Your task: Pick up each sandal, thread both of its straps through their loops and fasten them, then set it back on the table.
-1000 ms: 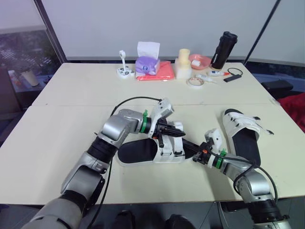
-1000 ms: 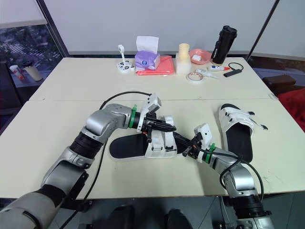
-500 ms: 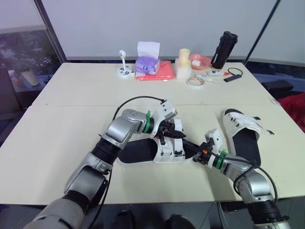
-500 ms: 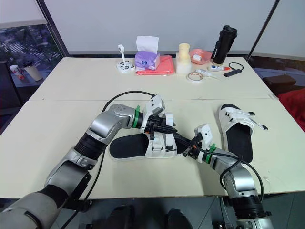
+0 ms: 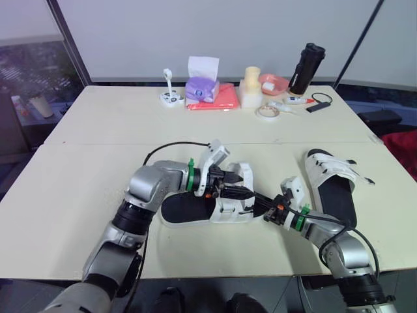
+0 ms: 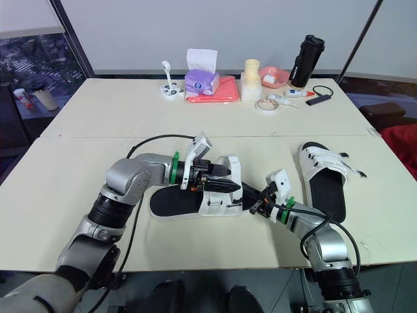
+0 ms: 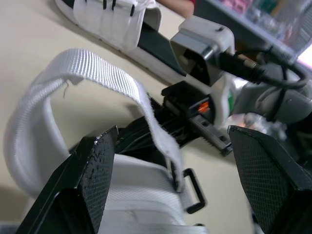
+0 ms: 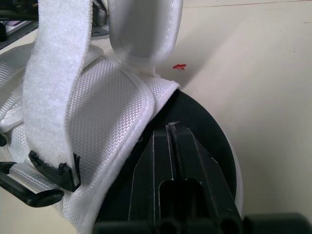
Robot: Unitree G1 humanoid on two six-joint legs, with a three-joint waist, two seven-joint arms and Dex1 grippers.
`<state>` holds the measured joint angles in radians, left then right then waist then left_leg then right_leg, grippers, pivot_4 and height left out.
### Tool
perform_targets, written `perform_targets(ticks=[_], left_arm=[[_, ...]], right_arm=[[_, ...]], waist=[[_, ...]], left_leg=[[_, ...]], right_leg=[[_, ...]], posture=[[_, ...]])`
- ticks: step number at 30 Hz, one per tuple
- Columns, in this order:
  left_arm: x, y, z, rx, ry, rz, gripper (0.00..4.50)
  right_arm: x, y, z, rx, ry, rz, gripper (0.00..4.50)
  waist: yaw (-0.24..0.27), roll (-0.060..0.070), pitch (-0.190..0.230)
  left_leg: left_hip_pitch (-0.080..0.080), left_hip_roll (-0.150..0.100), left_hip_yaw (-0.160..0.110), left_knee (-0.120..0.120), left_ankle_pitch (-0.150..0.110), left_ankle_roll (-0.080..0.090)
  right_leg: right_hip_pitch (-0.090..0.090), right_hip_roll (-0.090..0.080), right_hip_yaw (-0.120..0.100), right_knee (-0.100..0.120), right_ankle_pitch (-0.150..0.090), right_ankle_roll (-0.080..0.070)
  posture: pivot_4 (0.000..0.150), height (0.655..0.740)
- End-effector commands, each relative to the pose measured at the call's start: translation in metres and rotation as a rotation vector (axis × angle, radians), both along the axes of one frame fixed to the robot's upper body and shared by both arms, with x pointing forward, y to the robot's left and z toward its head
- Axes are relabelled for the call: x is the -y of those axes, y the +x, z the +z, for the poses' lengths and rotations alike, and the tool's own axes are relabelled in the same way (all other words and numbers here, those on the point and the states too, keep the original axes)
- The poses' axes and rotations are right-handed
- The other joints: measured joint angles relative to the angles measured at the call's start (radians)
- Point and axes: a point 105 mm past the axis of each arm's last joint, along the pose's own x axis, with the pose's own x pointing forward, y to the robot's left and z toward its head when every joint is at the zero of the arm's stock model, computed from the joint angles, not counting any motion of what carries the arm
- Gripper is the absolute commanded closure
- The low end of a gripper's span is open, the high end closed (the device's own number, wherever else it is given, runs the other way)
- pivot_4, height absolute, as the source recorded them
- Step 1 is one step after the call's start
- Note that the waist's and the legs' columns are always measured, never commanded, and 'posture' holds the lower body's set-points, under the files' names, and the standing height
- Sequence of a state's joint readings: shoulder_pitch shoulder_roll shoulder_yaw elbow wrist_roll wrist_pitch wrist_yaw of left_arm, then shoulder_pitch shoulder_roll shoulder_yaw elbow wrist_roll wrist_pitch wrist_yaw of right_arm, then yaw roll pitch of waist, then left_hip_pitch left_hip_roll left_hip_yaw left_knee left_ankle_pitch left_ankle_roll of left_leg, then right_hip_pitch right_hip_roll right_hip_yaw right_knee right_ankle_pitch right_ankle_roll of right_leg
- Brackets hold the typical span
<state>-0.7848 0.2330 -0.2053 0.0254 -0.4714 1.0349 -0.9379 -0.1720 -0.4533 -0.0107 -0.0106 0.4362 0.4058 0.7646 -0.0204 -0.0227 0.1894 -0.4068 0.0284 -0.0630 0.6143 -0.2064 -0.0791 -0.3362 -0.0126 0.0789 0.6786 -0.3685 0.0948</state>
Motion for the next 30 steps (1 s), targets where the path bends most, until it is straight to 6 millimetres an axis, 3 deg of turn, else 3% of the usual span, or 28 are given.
perform_targets(ticks=[1, 7, 8, 10, 15, 16, 20, 24, 30], left_arm=[[0.002, -0.004, 0.01, 0.01, -0.041, 0.012, 0.77], [0.011, 0.005, 0.001, -0.013, -0.034, 0.073, 0.77], [0.012, 0.006, 0.0, -0.016, -0.034, 0.08, 1.01], [0.013, 0.008, -0.001, -0.021, -0.034, 0.093, 1.62], [0.013, 0.011, -0.003, -0.03, -0.025, 0.111, 4.16], [0.012, 0.011, -0.003, -0.035, -0.025, 0.109, 4.4], [0.011, 0.007, 0.003, -0.087, -0.056, 0.094, 4.4], [0.004, 0.009, 0.014, -0.244, -0.143, 0.103, 4.4], [-0.003, 0.011, 0.013, -0.341, -0.172, 0.127, 4.4]], right_arm=[[0.009, -0.007, -0.037, -0.153, -0.05, -0.049, 4.5], [0.009, -0.007, -0.037, -0.15, -0.052, -0.046, 4.5], [0.009, -0.007, -0.037, -0.15, -0.052, -0.047, 4.5], [0.009, -0.006, -0.037, -0.149, -0.053, -0.049, 4.5], [0.011, -0.007, -0.037, -0.151, -0.053, -0.054, 4.5], [0.01, -0.007, -0.038, -0.152, -0.053, -0.054, 4.5], [0.01, -0.007, -0.038, -0.152, -0.052, -0.053, 4.5], [0.01, -0.007, -0.038, -0.151, -0.051, -0.051, 4.5], [0.009, -0.007, -0.039, -0.153, -0.062, -0.043, 4.5]], waist=[[0.0, 0.0, 0.0], [0.0, 0.0, 0.0], [0.0, 0.0, 0.0], [-0.001, 0.0, 0.0], [0.0, 0.0, 0.0], [0.0, 0.0, 0.0], [0.0, 0.0, 0.0], [-0.001, 0.0, 0.0], [-0.001, 0.0, 0.0]], left_leg=[[0.0, 0.0, 0.0, 0.0, 0.0, 0.0], [0.0, 0.0, 0.0, 0.0, 0.0, 0.0], [0.0, 0.0, 0.0, 0.0, 0.0, 0.0], [0.0, 0.0, 0.0, 0.0, 0.0, 0.0], [0.0, 0.0, 0.0, 0.0, 0.0, 0.0], [0.0, 0.0, 0.0, 0.0, 0.0, 0.0], [0.0, 0.0, 0.0, 0.0, 0.0, 0.0], [0.0, 0.0, 0.0, 0.0, 0.0, 0.0], [0.0, 0.0, 0.0, 0.0, 0.0, 0.0]], right_leg=[[0.0, 0.0, 0.0, 0.0, 0.0, 0.0], [0.0, 0.0, 0.0, 0.0, 0.0, 0.0], [0.0, 0.0, 0.0, 0.0, 0.0, 0.0], [0.0, 0.0, 0.0, 0.0, 0.0, 0.0], [0.0, 0.0, 0.0, 0.0, 0.0, 0.0], [0.0, 0.0, 0.0, 0.0, 0.0, 0.0], [0.0, 0.0, 0.0, 0.0, 0.0, 0.0], [0.0, 0.0, 0.0, 0.0, 0.0, 0.0], [0.0, 0.0, 0.0, 0.0, 0.0, 0.0]], posture=[[0.15, 0.74], [0.15, 0.74], [0.15, 0.74], [0.15, 0.74], [0.15, 0.74], [0.15, 0.74], [0.15, 0.74], [0.15, 0.74], [0.15, 0.74]])
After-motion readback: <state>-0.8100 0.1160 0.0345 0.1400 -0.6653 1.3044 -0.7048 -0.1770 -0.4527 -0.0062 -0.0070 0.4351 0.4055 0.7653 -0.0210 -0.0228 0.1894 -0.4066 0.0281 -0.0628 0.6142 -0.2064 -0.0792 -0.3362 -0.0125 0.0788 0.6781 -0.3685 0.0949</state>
